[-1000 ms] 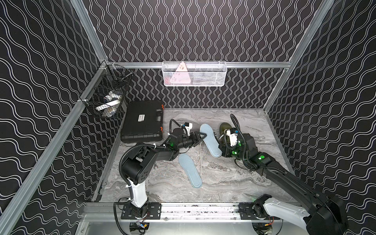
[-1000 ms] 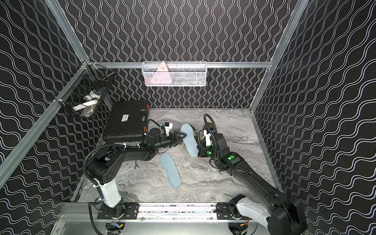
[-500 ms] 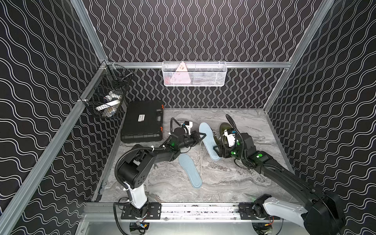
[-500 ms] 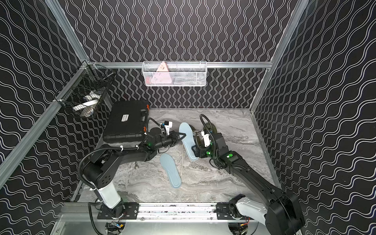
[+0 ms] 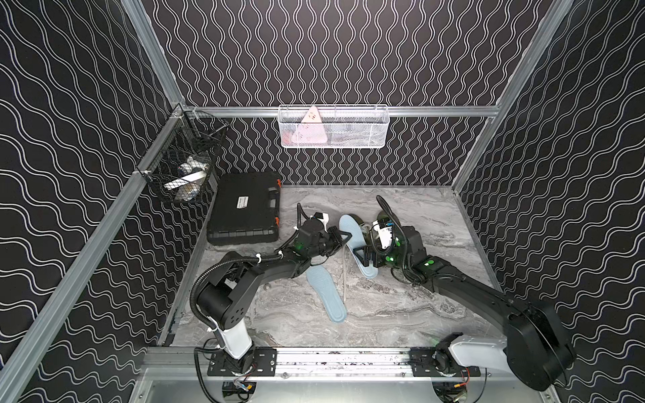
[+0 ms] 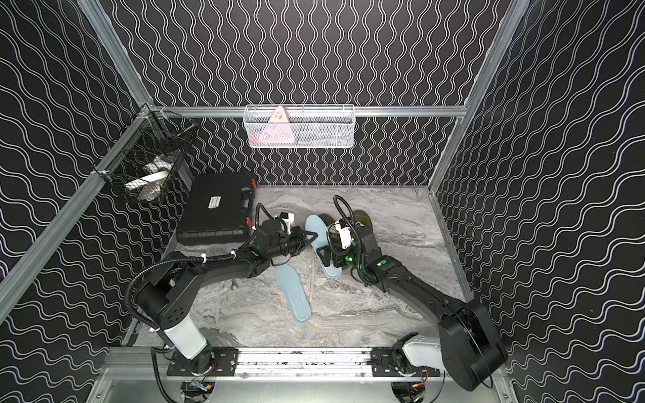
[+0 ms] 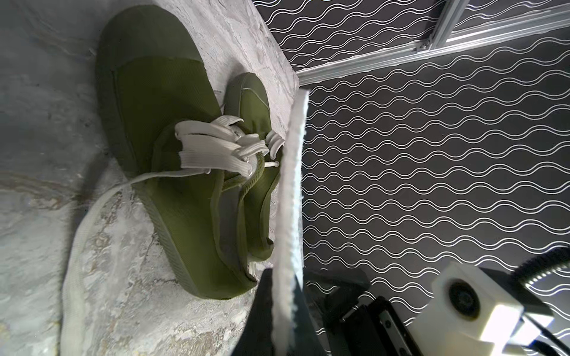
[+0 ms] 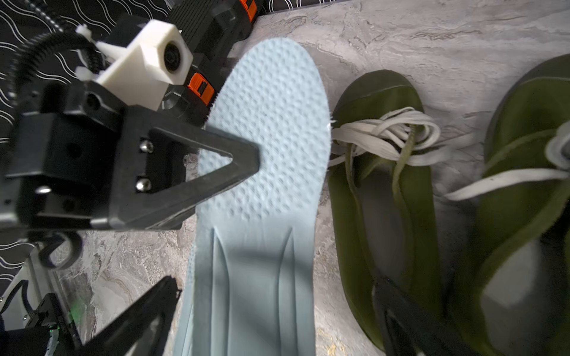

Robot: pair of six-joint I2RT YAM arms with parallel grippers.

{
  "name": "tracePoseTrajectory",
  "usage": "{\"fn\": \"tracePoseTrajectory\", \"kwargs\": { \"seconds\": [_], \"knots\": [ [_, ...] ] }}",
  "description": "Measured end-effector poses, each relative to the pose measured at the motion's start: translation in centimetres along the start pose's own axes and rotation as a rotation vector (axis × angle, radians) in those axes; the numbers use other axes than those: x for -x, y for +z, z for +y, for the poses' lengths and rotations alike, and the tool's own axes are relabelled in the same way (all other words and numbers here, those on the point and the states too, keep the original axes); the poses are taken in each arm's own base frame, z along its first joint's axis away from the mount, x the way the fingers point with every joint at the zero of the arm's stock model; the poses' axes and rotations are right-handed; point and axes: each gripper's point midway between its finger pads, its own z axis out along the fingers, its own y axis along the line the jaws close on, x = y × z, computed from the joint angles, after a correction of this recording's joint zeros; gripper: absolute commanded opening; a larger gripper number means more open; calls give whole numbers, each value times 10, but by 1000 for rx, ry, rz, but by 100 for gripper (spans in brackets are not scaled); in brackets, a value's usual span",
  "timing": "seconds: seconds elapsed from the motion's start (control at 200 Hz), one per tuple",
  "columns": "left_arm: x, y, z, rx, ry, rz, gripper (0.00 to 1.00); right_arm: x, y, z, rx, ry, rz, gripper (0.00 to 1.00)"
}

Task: Insert the insole into the shoe
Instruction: Pick up the insole from the center of the board.

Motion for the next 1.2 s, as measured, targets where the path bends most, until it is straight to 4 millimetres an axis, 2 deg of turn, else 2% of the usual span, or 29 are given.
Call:
{"fn": "tracePoseTrajectory", "kwargs": {
  "seconds": [0.1, 0.28, 0.54, 0.756, 0.946, 1.201],
  "knots": [
    [1, -1, -5, -4, 0, -5, 0, -5, 9, 6, 13, -24, 15, 100],
    [2, -1, -1, 12, -26, -8, 0, -12, 20, 12, -5, -60, 22, 100],
    [2, -2, 4, 23, -54, -15, 0, -10, 28, 1, -86, -78, -5, 94],
    [1, -2, 8, 31, -78, -18, 0, -12, 33, 2, -86, -104, 3, 84],
    [0, -3, 11, 35, -87, -20, 0, -9, 32, 4, -73, -119, -4, 64],
    [-1, -3, 12, 28, -104, -17, 32, -7, 29, 6, -70, -123, 5, 45]
  ]
}}
